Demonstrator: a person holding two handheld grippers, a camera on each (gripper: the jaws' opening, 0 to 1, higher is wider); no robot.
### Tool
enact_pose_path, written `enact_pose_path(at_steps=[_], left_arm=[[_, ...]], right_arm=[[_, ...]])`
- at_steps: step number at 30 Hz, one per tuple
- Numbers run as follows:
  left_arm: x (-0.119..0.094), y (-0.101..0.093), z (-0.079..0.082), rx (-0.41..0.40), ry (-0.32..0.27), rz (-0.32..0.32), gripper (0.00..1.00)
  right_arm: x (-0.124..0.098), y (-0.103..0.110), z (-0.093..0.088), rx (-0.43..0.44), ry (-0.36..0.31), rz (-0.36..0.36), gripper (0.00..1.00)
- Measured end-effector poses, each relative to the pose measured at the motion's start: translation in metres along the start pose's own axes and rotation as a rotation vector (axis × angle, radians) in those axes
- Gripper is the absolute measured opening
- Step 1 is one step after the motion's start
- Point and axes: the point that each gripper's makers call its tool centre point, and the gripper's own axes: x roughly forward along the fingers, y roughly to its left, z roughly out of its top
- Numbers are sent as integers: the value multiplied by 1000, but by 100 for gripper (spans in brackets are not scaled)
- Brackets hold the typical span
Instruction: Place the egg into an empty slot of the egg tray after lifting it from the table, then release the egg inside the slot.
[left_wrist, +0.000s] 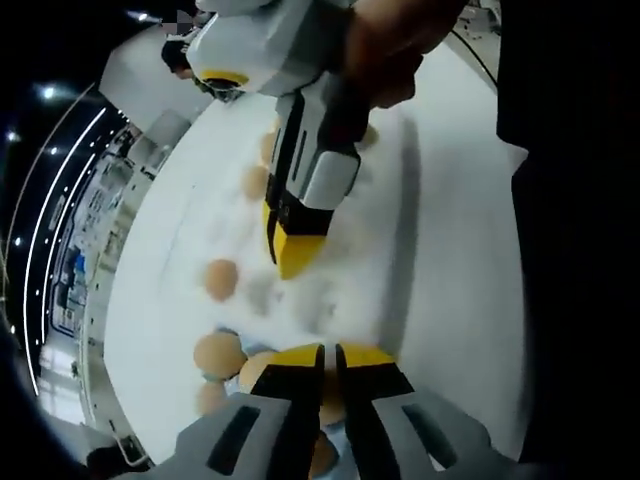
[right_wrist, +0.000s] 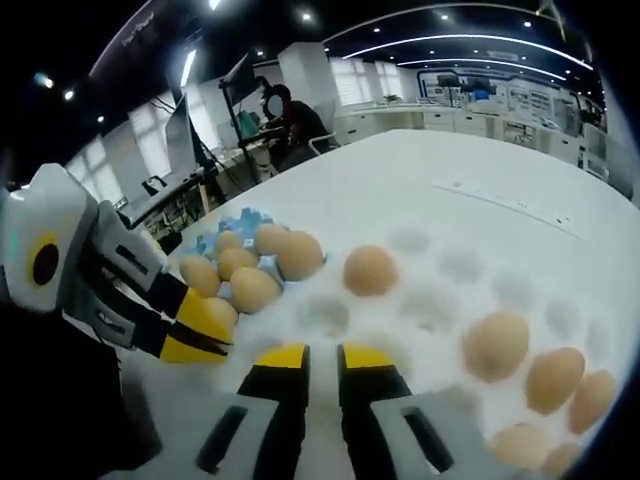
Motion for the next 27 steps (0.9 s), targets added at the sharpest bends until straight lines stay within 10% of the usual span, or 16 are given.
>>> enact_pose_path(at_steps=[14, 27], left_arm=[[1, 0, -1, -66, -11, -39, 5], [2, 1, -2, -88, -19, -49, 5]], right_arm=[[0, 2, 4, -34, 172, 61, 15], [11, -23, 41, -186, 117, -32, 24]])
